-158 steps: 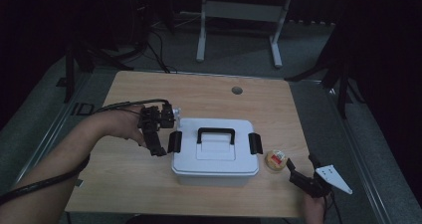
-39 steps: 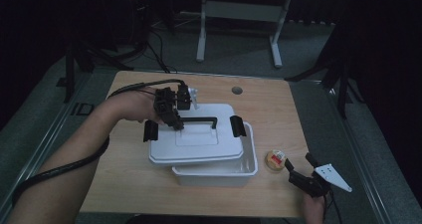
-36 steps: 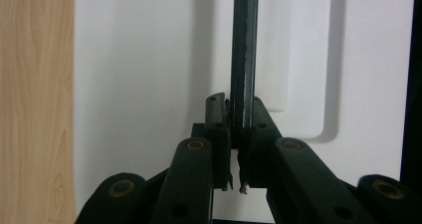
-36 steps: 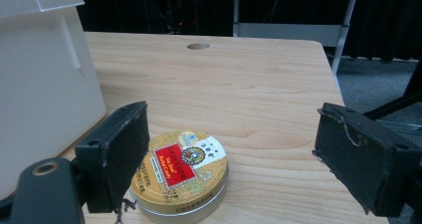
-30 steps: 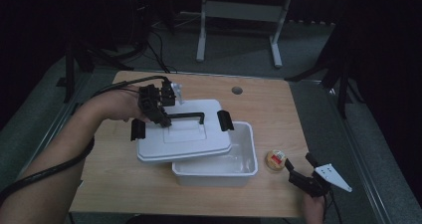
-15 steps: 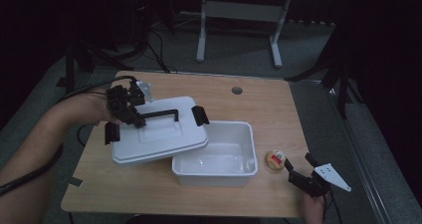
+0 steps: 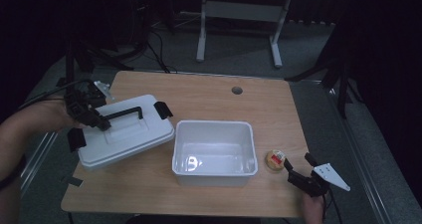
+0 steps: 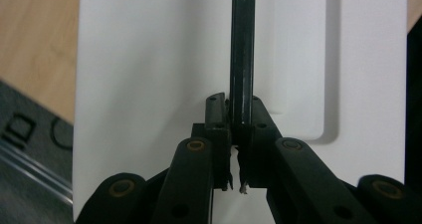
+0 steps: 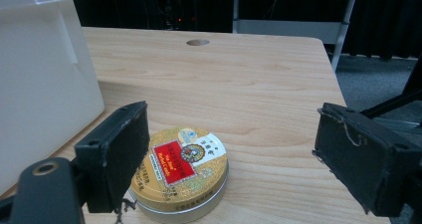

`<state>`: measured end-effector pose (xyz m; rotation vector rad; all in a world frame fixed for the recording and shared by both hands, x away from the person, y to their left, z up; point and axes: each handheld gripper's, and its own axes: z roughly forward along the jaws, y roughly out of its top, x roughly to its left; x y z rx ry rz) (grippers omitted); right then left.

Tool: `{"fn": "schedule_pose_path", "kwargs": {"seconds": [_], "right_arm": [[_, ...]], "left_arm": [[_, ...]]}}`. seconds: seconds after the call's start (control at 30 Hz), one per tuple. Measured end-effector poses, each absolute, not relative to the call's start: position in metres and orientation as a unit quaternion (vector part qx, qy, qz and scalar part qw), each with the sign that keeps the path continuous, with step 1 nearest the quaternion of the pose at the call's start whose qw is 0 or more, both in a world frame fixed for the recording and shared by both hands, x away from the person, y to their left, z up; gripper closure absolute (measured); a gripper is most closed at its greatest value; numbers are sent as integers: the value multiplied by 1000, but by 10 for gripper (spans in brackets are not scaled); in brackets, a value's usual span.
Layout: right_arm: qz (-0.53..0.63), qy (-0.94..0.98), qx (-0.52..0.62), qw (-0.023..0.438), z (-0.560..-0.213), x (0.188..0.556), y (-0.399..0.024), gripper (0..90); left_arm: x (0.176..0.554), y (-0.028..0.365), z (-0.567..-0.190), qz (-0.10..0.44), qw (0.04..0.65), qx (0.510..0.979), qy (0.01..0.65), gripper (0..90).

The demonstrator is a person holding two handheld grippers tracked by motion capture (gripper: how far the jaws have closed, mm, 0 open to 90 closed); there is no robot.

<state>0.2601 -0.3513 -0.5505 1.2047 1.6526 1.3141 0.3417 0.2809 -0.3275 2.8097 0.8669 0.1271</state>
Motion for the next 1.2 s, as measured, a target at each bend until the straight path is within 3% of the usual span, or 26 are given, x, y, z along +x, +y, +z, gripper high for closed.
{"fn": "schedule_pose_path", "kwargs": {"seconds": [0.33, 0.8, 1.2], "right_arm": [[505, 638, 465, 348, -551, 260, -350, 135], [505, 640, 464, 347, -550, 260, -350, 135], [507, 642, 464, 341, -549, 260, -349, 135]], "left_arm": [[352, 306, -371, 27, 92, 931, 351, 835], [377, 293, -431, 28, 126, 916, 381, 834], [374, 282, -474, -12, 124, 920, 373, 832]]}}
